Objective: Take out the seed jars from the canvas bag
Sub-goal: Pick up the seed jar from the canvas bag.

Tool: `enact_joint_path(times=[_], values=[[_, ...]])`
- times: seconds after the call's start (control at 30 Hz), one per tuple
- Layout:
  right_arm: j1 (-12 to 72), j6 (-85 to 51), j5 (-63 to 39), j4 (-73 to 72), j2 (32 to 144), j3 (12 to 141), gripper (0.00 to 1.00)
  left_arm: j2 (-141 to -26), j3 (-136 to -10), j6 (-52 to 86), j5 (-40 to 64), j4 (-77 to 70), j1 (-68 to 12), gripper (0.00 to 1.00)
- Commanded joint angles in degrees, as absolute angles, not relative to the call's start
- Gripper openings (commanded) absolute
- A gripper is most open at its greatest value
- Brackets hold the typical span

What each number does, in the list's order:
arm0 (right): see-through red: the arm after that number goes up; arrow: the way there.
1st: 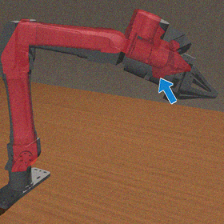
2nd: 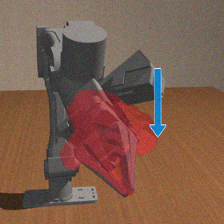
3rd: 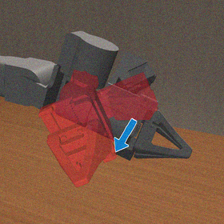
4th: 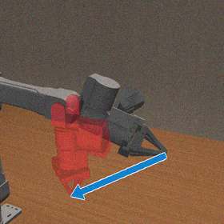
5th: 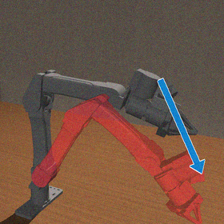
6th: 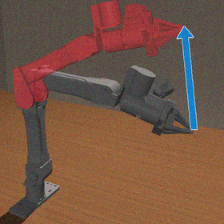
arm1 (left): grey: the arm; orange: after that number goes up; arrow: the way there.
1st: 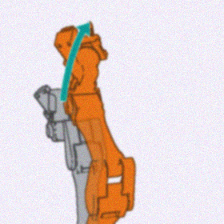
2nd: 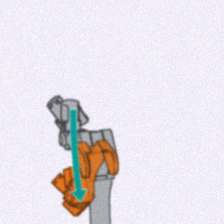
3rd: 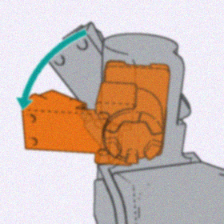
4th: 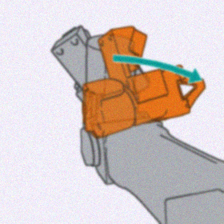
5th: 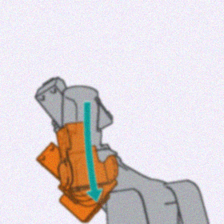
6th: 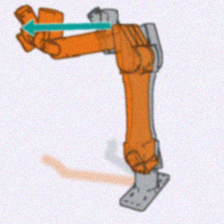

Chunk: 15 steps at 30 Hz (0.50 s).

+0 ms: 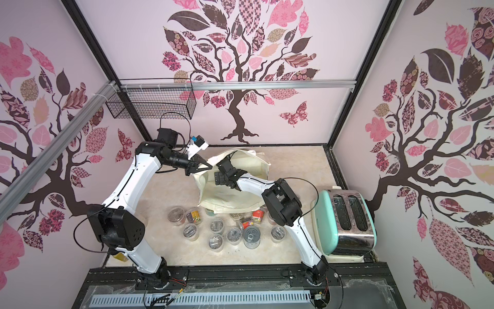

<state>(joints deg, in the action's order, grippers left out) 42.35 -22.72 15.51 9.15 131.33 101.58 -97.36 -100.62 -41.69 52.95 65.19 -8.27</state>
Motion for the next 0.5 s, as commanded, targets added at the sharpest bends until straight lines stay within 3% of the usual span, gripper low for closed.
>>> enact_joint_path(times=[0.0,0.3,0.47], values=[[42.08,-25.43,21.33,11.91,133.22,102.54,0.99,-94.92,-102.32,-42.60,57.52,67.03,-8.96,0.00],[41.29,-26.12,17.94,6.35,129.12,97.10,0.80,-95.07,-102.33,-42.10,58.08,67.15,-8.98,0.00],[40.94,-27.65,16.89,7.21,126.33,95.20,0.75,-95.08,-102.26,-39.01,56.41,64.83,-8.92,0.00]])
